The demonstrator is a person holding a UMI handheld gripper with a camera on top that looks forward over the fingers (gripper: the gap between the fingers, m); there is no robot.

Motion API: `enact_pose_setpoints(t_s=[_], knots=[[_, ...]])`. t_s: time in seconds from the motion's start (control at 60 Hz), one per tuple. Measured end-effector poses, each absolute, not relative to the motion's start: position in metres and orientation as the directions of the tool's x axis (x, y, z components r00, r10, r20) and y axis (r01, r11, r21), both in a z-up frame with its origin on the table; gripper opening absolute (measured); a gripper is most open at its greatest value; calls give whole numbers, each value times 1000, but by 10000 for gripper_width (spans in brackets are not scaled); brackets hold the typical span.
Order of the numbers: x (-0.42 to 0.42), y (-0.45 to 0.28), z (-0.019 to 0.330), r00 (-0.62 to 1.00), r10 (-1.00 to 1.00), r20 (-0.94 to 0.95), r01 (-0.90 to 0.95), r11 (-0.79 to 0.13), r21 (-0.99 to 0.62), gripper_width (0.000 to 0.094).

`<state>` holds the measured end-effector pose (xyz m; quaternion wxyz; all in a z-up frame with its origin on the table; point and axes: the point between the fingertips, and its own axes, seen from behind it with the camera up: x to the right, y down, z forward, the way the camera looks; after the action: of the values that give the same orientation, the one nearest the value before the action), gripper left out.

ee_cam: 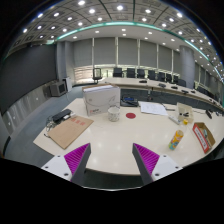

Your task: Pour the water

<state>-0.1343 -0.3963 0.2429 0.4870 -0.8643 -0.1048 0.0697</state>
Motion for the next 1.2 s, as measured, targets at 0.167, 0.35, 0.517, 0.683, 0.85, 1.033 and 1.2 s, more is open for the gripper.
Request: enact_pose_setpoints(t_s=[0.167,0.35,0.517,0.683,0.85,1.033,1.2], knots=[[-8,-357,194,988,155,28,105,-521,-847,861],[103,-306,131,997,61,-37,2,-537,-844,860],[176,-246,90,998,18,-64,-47,-495,-868,862],[208,-180,66,999,31,13,25,-416,-909,860],[213,-138,59,1000,24,2,11,-361,-932,738],[210,-122,61,998,47,35,49,-327,-944,510],[210,-119,60,998,42,53,64,-332,-941,417]])
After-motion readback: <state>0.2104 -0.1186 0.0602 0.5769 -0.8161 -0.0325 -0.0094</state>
